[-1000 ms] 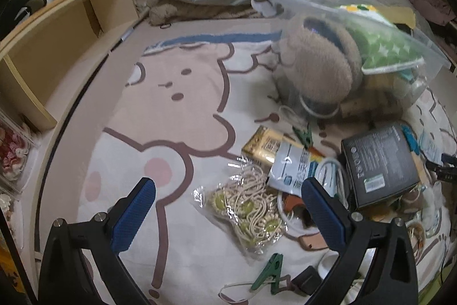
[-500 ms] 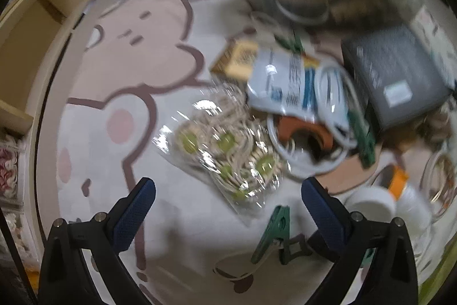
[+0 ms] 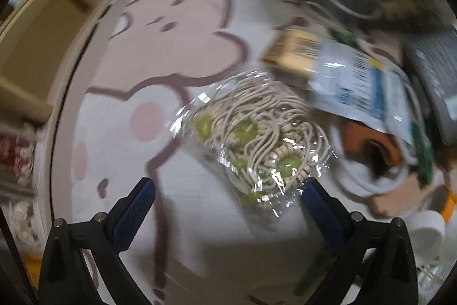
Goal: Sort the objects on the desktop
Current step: 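Move the right tool to the white medicine packet while the left tool approaches the bagged beaded cord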
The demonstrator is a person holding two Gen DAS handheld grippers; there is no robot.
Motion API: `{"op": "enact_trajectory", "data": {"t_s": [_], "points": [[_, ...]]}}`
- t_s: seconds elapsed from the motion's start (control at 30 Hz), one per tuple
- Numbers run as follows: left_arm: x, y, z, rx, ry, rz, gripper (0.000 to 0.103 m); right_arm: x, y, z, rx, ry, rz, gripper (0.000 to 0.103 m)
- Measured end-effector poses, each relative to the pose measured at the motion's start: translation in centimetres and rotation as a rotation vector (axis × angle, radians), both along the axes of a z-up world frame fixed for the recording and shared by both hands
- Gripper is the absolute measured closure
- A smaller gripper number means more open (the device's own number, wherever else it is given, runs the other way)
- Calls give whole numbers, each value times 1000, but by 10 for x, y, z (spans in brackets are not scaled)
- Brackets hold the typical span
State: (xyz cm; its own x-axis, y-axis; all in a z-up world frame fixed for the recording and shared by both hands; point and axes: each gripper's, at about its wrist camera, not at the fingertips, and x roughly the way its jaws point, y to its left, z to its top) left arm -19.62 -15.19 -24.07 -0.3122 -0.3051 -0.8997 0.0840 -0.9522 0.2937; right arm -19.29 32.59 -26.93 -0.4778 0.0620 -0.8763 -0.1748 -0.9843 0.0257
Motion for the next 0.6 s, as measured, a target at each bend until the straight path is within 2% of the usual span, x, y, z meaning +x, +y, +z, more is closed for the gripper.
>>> {"op": "enact_trajectory", "data": {"t_s": [0.17, 0.27, 0.37, 0.5, 0.6], "points": [[0, -37, 0, -45, 21, 179, 0, 0, 2, -1, -3, 10, -1, 0], [5, -54, 2, 1, 19, 236, 0, 0, 3, -1, -2, 9, -1, 0], [11, -51, 5, 146, -25, 190, 0, -1, 2, -1, 0, 7, -2, 0], [11, -24, 31, 115, 42, 54, 0, 1, 1, -2, 5, 1, -3, 0], [3, -8, 40, 93, 88, 8, 0, -1, 1, -3, 4, -1, -1, 0]]}}
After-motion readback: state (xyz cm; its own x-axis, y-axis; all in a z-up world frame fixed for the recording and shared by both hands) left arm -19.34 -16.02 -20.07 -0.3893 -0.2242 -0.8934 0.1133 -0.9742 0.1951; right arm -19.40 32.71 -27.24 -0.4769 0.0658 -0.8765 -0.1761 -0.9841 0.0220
